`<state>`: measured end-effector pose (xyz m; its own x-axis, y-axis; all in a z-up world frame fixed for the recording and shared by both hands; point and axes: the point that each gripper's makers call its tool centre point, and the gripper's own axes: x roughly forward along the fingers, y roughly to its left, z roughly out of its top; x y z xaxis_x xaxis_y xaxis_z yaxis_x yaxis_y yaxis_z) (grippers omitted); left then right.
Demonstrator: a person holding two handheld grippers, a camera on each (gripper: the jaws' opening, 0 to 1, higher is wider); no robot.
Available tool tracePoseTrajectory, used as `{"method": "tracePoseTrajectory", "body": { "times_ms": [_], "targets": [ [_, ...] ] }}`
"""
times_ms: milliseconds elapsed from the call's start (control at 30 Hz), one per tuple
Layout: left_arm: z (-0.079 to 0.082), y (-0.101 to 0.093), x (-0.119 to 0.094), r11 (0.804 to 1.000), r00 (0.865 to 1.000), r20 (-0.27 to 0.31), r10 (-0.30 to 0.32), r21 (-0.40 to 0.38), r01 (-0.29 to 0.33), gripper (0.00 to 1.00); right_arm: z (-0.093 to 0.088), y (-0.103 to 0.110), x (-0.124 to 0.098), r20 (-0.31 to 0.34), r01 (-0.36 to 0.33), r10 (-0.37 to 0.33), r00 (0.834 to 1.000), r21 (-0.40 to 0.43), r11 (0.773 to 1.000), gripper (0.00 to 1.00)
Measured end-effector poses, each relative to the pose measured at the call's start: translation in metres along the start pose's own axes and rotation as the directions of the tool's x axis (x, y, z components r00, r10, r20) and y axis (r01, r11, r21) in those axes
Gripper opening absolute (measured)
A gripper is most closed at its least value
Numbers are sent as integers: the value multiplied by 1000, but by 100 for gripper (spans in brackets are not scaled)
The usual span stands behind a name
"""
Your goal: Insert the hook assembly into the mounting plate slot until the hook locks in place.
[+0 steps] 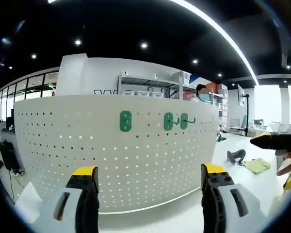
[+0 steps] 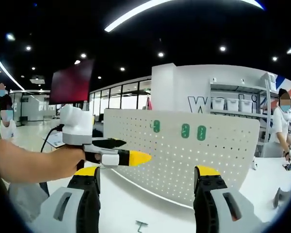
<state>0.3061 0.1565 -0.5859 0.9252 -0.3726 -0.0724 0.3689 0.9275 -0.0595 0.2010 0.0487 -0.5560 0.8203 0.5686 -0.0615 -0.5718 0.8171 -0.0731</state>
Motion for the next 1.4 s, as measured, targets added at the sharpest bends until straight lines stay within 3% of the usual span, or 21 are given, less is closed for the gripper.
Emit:
{"method": "tracePoseTrajectory", "body": {
  "times_ms": [433, 733, 1067, 1200, 1367, 1400],
  "targets": [
    [-31, -5, -43, 998, 997, -48, -59, 0, 59, 88, -18, 21, -9, -33, 28, -28, 999, 25, 999, 80],
    [-68, -11, -67, 992, 985, -130, -118, 26, 122, 87, -29, 34, -12, -51, 46, -44, 998, 38, 998, 80],
    [-103, -25, -78, 977, 958, -212, -192, 51, 206, 86, -34, 32, -27, -50, 114, -111, 993, 63, 991, 80],
    [-120, -29, -76, 969, 943, -255, -215, 67, 239, 85, -32, 30, -33, -43, 135, -133, 990, 64, 989, 80],
    [-143, -40, -70, 945, 911, -309, -273, 91, 314, 80, -29, 23, -41, -38, 168, -166, 985, 61, 984, 80],
    [-146, -40, -68, 944, 911, -310, -273, 98, 316, 79, -29, 20, -43, -39, 175, -173, 984, 62, 983, 80]
  ]
}}
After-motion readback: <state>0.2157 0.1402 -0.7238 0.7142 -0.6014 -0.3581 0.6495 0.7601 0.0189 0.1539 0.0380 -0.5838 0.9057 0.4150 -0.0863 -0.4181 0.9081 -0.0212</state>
